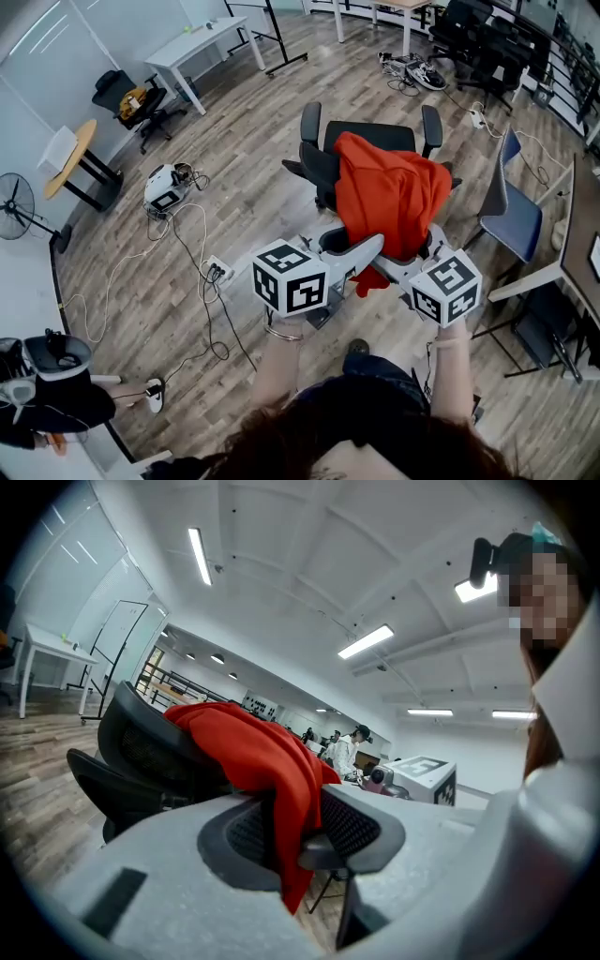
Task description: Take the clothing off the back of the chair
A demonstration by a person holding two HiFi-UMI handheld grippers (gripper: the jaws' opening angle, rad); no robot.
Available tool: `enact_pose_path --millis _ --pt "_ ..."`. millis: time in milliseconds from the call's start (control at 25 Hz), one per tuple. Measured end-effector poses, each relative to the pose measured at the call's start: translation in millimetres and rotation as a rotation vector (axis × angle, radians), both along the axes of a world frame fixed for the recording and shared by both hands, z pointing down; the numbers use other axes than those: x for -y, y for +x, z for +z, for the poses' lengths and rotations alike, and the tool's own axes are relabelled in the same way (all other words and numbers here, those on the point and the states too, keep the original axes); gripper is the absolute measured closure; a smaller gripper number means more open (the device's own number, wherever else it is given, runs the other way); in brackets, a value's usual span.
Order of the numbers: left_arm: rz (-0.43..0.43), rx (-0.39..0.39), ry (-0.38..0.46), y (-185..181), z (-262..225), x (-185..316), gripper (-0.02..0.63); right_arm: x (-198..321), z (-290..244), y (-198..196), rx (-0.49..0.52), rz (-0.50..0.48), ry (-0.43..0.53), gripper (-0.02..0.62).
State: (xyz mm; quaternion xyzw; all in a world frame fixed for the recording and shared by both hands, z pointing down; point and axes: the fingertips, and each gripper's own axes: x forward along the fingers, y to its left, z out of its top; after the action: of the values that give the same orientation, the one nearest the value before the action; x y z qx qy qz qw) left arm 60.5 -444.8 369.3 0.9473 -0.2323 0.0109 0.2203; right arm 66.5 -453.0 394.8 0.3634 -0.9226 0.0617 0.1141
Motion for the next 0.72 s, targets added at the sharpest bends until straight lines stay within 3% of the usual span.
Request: enact_pose_path --millis 40,80,720 --pt "-0.005 -0.002 0.005 1.1 -0.6 -2.8 0.471 -3.0 -1.2 -0.5 -0.005 0.005 0.017 0.295" --pt "-0.013 -0.003 0.012 1.1 -1.4 -5.4 0.476 -6.4 -2.6 -1.7 -0.004 0.007 0.03 0.328" --pt "-0.021 0.023 0.098 -13.8 -24.3 -60.7 0.497 -64.9 -26.3 -22.2 0.01 0.008 0.099 0.38"
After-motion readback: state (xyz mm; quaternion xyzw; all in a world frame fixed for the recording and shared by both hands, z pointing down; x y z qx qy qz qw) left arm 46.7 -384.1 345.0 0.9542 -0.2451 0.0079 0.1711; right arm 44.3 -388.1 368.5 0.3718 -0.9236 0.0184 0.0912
